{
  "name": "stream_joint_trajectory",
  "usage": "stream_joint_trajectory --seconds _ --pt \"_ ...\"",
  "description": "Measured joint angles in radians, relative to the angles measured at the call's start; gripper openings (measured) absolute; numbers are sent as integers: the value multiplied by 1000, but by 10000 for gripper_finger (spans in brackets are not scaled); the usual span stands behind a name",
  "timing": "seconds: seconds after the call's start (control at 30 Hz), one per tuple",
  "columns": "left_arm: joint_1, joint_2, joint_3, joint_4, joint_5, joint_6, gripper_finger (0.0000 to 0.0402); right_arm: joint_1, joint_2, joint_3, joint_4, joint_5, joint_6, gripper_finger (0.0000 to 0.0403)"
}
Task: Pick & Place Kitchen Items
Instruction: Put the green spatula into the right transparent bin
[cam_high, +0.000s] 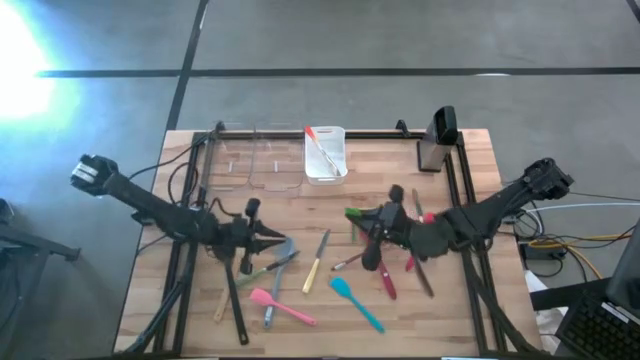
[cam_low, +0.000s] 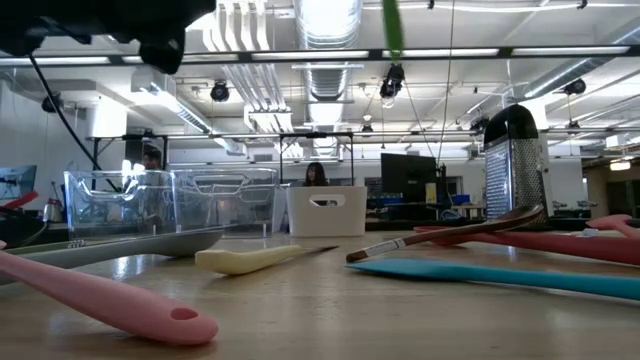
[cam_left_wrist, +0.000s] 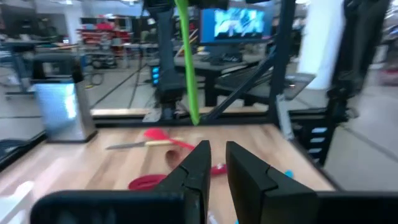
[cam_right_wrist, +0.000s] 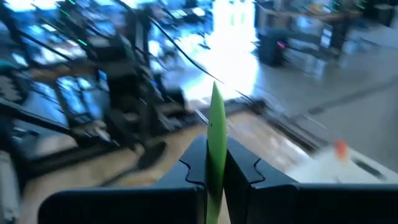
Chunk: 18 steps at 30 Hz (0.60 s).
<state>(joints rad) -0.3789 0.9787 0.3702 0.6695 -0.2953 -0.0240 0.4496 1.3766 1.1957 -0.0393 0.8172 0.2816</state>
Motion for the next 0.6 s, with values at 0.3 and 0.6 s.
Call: stream_joint_trajectory --seconds 0.3,0.6 --pt "79 88 81 12 78 11 92 -106 15 -78 322 -268 -160 13" --pt "111 244 215 11 121 65 170 -151 68 -50 338 -344 -204 13"
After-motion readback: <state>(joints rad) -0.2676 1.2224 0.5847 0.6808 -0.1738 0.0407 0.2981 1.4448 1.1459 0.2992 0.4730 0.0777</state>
